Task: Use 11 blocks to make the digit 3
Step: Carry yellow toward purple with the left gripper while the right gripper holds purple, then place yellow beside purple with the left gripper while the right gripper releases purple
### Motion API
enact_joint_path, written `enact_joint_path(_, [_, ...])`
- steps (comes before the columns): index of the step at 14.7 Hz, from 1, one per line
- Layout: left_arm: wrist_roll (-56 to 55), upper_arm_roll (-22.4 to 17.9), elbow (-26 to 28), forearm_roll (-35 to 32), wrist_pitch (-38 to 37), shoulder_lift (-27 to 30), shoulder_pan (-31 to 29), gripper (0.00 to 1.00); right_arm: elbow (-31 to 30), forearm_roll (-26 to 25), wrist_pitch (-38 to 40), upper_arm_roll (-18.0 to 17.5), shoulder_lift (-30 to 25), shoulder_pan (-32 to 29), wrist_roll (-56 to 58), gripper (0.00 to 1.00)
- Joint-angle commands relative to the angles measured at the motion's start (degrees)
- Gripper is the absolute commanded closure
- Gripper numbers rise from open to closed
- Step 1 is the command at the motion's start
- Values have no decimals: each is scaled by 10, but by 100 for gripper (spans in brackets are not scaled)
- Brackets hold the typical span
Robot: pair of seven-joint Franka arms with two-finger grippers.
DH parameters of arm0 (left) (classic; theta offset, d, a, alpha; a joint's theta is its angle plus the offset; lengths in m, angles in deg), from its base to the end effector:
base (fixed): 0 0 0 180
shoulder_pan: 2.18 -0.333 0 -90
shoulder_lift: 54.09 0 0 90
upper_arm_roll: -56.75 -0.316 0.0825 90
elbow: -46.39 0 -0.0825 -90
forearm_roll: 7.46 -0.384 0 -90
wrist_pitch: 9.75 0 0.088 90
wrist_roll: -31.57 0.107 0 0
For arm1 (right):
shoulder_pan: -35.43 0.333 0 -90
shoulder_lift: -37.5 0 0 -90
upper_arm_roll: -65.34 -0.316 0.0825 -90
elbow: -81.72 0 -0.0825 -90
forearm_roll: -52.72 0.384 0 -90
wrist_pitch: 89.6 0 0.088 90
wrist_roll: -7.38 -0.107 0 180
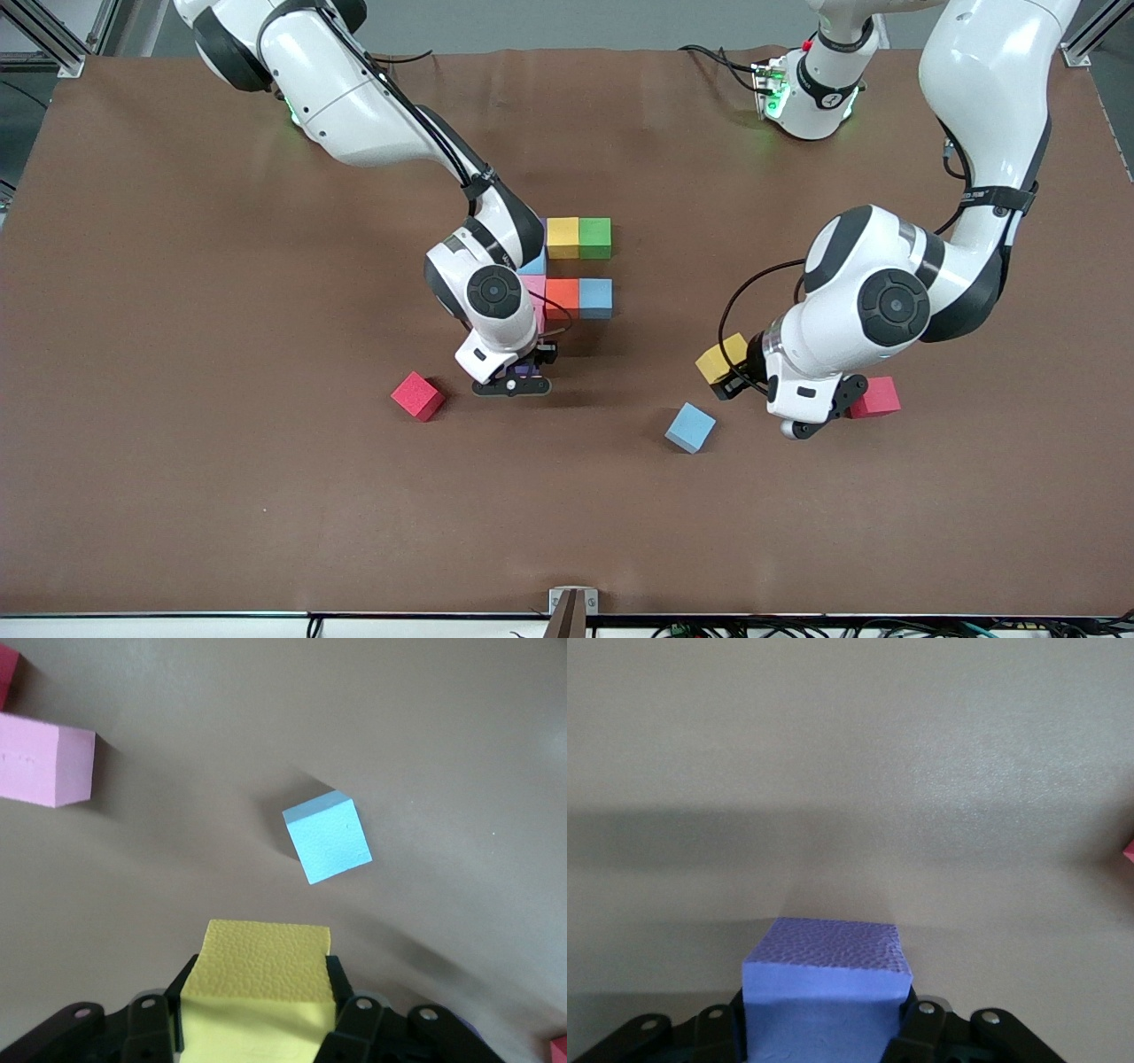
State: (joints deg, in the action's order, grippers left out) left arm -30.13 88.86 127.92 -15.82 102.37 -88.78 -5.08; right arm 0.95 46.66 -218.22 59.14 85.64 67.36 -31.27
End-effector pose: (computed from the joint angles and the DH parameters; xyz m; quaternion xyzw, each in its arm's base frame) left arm 0.6546 -0.2675 0.3855 0.9522 0.2932 -0.0543 0.0668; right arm 0.5847 0.4355 0.2004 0.9999 0.0106 0.0008 0.0007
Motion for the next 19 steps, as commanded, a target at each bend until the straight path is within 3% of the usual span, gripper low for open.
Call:
enact_joint_path(1, [-23, 1, 7, 4, -7, 8, 6, 67, -21, -11, 3, 1, -16, 7, -17, 100])
enact_joint_path(7, [-118, 0, 7, 0, -6, -3, 32, 68, -21, -11, 3, 1, -15, 7, -15, 97])
enact_joint_path(8, [-134, 0, 7, 0, -6, -5, 40, 68, -21, -11, 3, 1, -15, 6, -15, 88])
enact_joint_path(9, [-142, -1, 7, 0, -5, -6, 45, 68, -21, -11, 3, 1, -15, 5, -15, 29])
enact_joint_path(10, [-150, -2, 7, -1, -4, -10, 47, 68, -20, -11, 3, 1, -14, 5, -15, 6])
enact_joint_path(11, [-158, -2, 7, 0, -4, -10, 48, 68, -20, -11, 2, 1, -14, 5, -14, 0])
enact_joint_path(19, [-306, -6, 6, -9, 5, -39, 71, 68, -14, -11, 2, 1, -24, -2, -6, 0])
